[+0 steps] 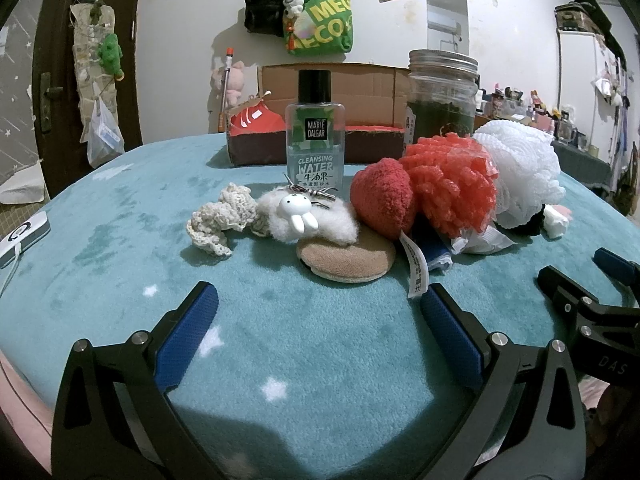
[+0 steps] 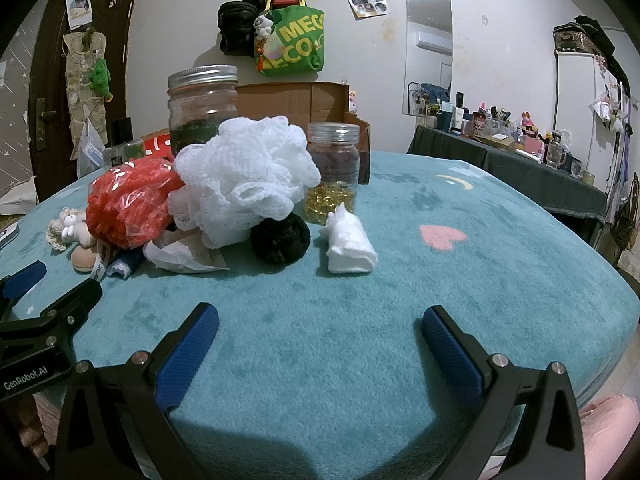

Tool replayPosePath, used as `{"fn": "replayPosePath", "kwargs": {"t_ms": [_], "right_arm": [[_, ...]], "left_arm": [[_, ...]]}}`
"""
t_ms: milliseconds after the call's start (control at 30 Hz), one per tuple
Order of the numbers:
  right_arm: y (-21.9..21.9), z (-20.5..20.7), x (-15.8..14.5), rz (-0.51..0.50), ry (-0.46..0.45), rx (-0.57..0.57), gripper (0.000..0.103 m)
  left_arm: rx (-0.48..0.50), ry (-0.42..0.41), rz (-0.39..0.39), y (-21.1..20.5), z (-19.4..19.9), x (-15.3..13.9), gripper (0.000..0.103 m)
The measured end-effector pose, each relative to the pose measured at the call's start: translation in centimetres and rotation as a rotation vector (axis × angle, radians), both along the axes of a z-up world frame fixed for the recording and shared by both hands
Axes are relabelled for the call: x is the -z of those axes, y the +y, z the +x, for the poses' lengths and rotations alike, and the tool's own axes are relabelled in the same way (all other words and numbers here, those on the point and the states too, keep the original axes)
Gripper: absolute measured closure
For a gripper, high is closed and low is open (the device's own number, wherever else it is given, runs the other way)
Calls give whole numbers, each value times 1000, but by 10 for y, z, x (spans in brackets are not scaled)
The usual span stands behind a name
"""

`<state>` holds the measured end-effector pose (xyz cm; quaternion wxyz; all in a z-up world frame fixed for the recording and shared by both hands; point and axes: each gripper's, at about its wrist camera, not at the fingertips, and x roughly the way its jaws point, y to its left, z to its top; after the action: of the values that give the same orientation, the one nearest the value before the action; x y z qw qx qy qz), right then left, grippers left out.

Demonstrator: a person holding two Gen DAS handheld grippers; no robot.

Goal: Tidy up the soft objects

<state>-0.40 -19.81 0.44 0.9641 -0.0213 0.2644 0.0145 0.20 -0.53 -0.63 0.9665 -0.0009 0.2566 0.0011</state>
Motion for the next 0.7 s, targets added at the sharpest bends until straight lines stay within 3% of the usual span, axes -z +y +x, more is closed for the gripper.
{"fn": "replayPosePath", "kwargs": {"t_ms": [367, 700], "right_arm": [[-11, 0, -8, 36, 19, -28, 0], [-24, 7, -42, 101, -66, -65, 0]], "left_arm": [[38, 18, -38, 6, 2, -14, 0], [143, -37, -54, -3, 8, -51, 0]]}}
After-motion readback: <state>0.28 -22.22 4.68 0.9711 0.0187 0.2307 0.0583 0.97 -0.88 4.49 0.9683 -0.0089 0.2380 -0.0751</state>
